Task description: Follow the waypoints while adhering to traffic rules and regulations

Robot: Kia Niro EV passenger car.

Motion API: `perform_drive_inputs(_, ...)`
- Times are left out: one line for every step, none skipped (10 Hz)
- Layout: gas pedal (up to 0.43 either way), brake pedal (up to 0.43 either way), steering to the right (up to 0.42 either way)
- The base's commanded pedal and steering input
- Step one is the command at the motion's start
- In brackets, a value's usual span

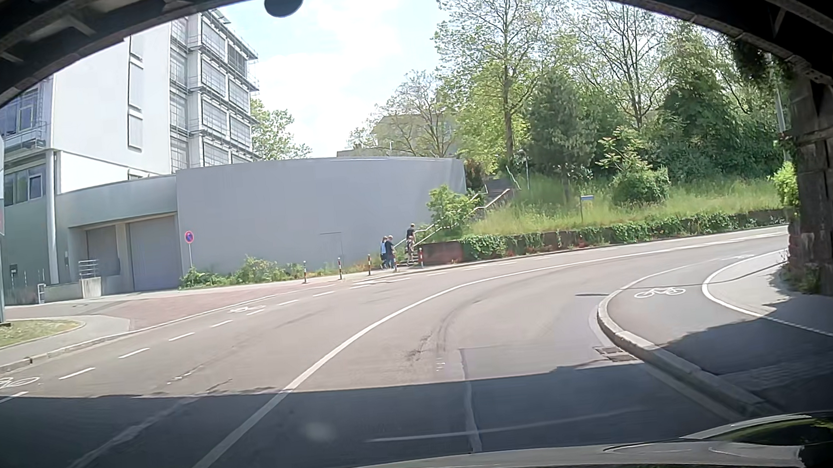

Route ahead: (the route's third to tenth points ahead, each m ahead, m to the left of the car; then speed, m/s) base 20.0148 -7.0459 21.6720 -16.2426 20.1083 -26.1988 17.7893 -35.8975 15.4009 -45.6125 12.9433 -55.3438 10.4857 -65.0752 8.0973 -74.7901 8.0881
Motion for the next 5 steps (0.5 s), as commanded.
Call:
perform_drive_inputs(0.000,0.000,0.008)
perform_drive_inputs(0.000,0.000,0.015)
perform_drive_inputs(0.000,0.000,0.029)
perform_drive_inputs(0.000,0.000,0.041)
perform_drive_inputs(0.000,0.000,0.062)
